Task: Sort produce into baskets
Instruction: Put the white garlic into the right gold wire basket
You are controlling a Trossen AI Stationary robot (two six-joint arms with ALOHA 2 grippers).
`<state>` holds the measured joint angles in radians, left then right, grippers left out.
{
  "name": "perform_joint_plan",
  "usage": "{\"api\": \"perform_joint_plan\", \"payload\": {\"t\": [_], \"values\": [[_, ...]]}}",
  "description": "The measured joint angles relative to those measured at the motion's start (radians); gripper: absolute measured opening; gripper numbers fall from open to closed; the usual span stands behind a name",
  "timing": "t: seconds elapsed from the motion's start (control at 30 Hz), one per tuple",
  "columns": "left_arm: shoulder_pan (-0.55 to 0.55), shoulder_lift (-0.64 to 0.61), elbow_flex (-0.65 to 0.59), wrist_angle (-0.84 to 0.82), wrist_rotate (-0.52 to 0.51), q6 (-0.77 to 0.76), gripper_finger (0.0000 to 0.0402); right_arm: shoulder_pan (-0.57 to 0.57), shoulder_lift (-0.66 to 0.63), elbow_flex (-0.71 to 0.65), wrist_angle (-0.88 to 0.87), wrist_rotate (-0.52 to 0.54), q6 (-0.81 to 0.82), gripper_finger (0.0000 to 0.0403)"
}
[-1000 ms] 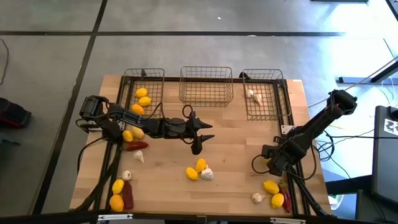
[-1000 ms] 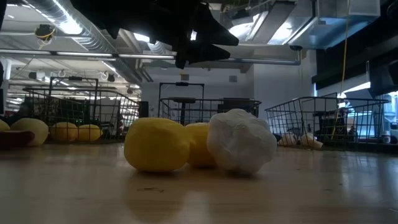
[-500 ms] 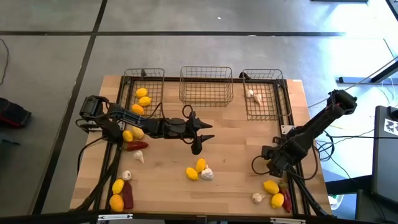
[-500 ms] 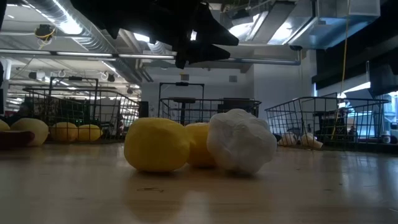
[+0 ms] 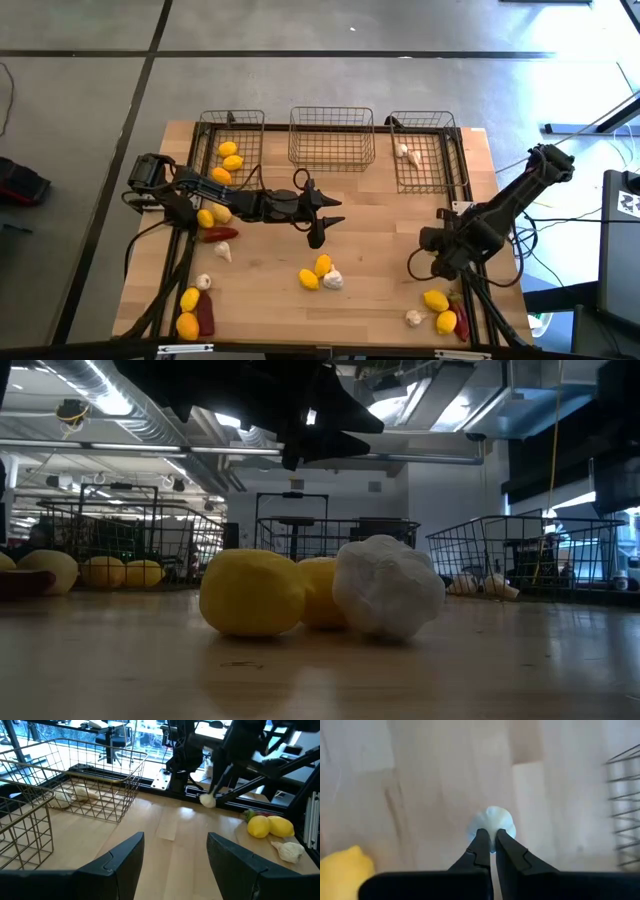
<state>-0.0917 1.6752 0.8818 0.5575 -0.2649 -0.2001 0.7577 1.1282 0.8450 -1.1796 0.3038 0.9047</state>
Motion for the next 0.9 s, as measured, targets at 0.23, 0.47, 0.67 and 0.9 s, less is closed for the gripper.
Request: {"api": "perform_joint_plan", "payload": {"t": [0.23,0.47,0.67,0.9], "values": [[0.000,0.000,0.000,0.000,0.000,0.000,0.0212,-0.106,-0.024,0.062,-0.027,0.108,-0.101,0.0009],[0.000,0.000,0.000,0.000,0.000,-0.001,0.0212,-0.280,-0.068,0.068,-0.027,0.143,-0.227,0.0010],[0.000,0.000,0.000,0.000,0.000,-0.004,0.0212,-0.437,-0.109,0.068,-0.007,0.160,-0.341,0.0010],[0.000,0.000,0.000,0.000,0.000,-0.003,0.0212,-0.595,-0.153,0.068,0.069,0.184,-0.470,0.0010]]}}
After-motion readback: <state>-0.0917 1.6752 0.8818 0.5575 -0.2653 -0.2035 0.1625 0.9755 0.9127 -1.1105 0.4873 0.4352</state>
